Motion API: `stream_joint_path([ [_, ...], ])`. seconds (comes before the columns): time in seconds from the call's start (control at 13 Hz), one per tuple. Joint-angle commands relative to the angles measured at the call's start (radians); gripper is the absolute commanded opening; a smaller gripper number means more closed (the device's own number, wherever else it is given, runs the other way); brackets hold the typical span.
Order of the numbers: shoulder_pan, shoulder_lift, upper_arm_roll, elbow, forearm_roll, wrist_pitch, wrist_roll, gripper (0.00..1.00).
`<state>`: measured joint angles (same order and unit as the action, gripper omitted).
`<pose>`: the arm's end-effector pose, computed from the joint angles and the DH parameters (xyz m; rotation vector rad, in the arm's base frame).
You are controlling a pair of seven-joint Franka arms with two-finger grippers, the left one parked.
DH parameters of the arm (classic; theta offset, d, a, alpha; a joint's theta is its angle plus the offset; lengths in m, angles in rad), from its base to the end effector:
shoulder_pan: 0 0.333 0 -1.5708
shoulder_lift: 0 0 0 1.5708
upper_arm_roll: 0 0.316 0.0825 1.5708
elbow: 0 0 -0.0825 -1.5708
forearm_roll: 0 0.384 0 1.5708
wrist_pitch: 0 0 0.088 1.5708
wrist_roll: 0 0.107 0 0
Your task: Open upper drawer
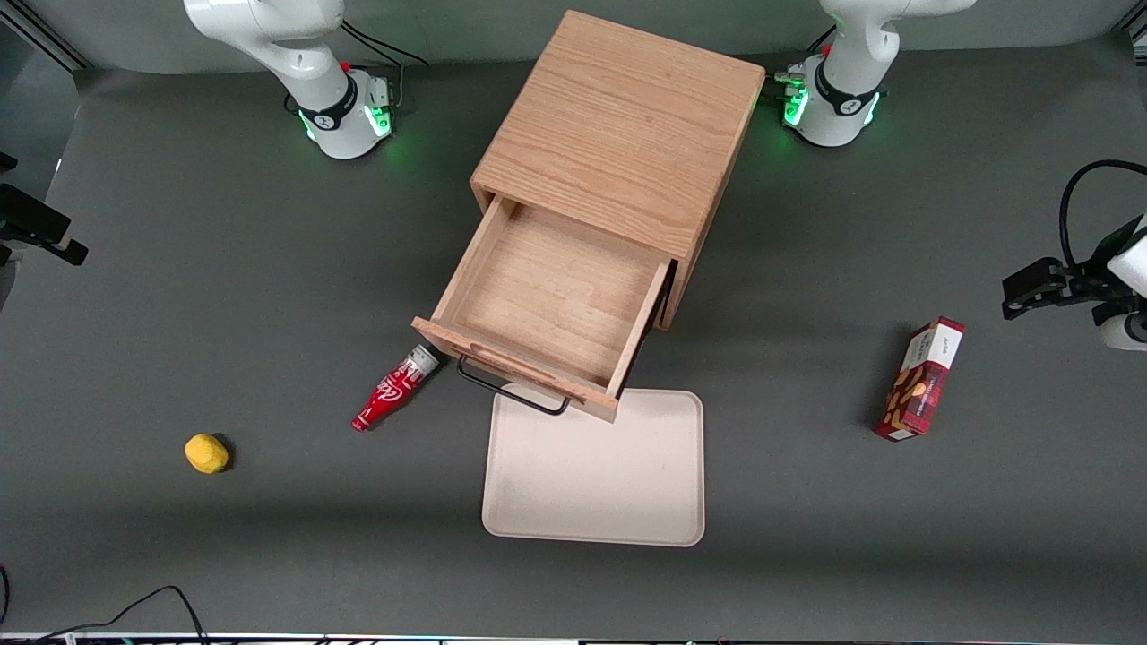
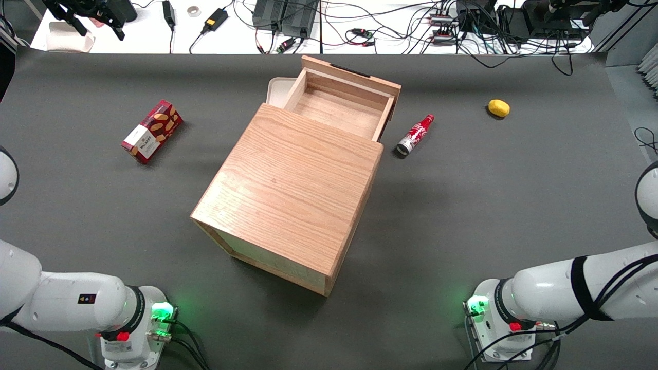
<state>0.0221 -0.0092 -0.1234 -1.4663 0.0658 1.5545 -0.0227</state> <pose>0.5476 -0.0489 0.6775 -3.0749 0.1144 -0.1560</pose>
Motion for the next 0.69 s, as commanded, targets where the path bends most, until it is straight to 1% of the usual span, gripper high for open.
stream_joint_path([
  [0.0,0.010,0.000,0.002,-0.005,-0.026,0.012,0.030,1.00],
  [0.38,0.009,0.002,0.001,0.006,-0.015,0.015,0.023,1.00],
  [0.62,0.006,0.029,-0.001,0.041,-0.012,0.012,0.008,1.00],
])
